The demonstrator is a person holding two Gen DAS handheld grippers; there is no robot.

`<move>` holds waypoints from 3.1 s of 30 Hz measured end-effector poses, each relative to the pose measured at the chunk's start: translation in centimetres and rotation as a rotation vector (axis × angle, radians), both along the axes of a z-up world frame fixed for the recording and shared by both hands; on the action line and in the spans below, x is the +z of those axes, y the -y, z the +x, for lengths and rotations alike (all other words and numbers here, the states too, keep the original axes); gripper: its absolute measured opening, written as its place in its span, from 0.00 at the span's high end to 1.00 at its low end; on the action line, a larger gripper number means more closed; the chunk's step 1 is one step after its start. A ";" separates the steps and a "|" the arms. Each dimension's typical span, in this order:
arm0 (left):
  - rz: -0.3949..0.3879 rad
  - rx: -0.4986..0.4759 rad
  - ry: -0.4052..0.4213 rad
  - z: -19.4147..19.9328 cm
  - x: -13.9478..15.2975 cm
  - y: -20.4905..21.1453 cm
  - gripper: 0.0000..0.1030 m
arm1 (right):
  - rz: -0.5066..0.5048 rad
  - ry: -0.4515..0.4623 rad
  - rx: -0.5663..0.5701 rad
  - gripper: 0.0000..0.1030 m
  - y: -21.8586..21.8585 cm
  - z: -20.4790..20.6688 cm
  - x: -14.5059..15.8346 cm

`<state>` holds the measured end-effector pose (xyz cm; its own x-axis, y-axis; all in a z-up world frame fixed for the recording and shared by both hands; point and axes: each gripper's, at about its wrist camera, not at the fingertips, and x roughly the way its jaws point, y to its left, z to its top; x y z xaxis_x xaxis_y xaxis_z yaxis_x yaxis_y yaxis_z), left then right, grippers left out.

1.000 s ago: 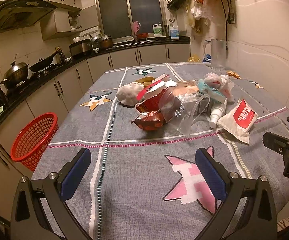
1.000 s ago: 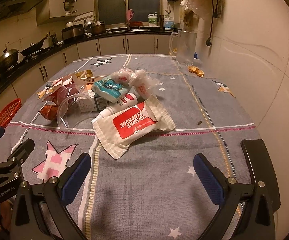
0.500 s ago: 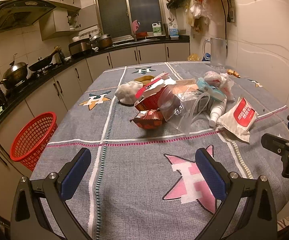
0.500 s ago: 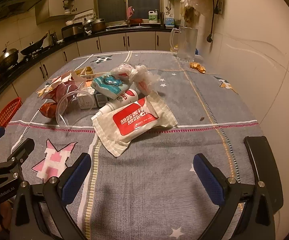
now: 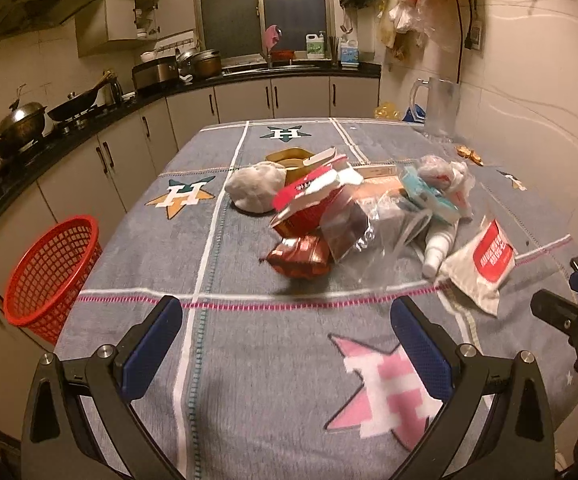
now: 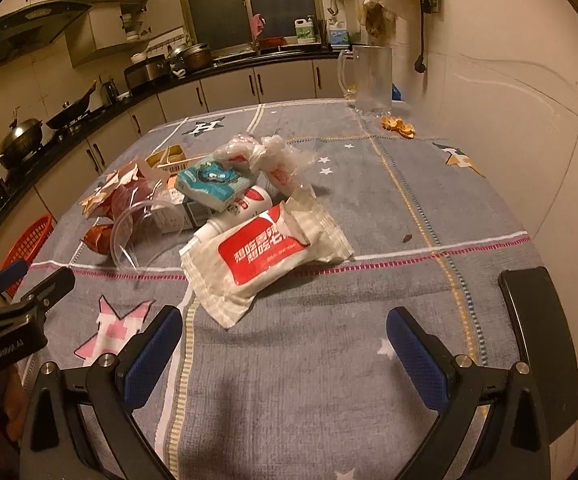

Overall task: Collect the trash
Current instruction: 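Grasp the clear plastic container with right tool while left tool grasps red-brown snack bag, then carry both held items over the red wastebasket and open both tools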

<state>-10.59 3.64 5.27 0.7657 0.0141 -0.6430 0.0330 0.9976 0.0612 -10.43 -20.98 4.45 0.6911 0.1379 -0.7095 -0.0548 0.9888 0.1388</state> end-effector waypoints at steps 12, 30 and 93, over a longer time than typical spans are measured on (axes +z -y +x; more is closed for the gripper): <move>-0.054 0.024 -0.081 3.8 0.2 -2.9 0.03 | -0.054 0.065 0.323 0.38 -5.4 3.2 2.1; -0.157 -0.084 -0.210 6.9 -1.4 -3.7 0.25 | -0.443 0.151 0.630 0.95 -12.7 8.5 -0.7; -0.127 0.364 0.027 1.4 3.1 -25.3 0.54 | 0.082 -0.057 0.786 0.94 -28.7 10.3 4.9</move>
<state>-9.24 28.98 8.36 0.7418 0.2103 -0.6368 -0.3251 0.9433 -0.0671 -0.18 7.68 9.35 0.3324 0.6236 -0.7076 -0.7234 0.6499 0.2329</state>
